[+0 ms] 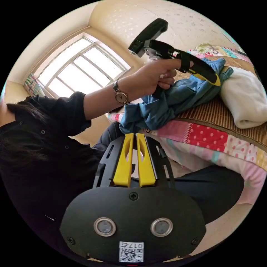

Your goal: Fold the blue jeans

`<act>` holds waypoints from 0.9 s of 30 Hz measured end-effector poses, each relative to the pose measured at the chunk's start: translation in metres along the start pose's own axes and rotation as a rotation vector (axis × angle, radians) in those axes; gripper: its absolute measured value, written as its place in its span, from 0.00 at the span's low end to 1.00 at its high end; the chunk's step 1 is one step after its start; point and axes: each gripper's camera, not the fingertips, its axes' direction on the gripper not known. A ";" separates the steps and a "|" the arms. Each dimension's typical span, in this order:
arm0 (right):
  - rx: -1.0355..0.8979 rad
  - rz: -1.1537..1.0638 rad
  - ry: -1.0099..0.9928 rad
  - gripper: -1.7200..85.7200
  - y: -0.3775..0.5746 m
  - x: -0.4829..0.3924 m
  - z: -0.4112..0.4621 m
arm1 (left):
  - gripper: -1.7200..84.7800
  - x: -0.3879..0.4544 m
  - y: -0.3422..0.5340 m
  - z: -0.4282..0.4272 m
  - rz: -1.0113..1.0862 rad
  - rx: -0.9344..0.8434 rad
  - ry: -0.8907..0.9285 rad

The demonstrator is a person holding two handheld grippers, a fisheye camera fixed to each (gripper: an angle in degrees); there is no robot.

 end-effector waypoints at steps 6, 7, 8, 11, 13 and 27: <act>0.225 0.245 0.226 0.15 -0.005 0.030 -0.042 | 0.05 -0.065 0.062 -0.045 -0.213 0.235 0.354; 0.259 0.253 0.209 0.16 -0.009 0.036 -0.044 | 0.05 -0.073 0.076 -0.065 -0.229 0.268 0.357; 0.327 0.276 0.169 0.17 -0.020 0.050 -0.045 | 0.05 -0.076 0.082 -0.075 -0.233 0.284 0.353; 0.440 0.313 -0.165 0.20 -0.059 0.091 -0.031 | 0.04 -0.082 0.112 -0.124 -0.208 0.339 0.331; 0.510 0.250 -0.475 0.19 -0.082 0.100 -0.015 | 0.04 -0.087 0.130 -0.151 -0.182 0.343 0.380; 0.435 -0.297 -0.430 0.09 -0.110 -0.127 -0.124 | 0.01 -0.167 0.313 -0.386 -0.129 0.966 0.714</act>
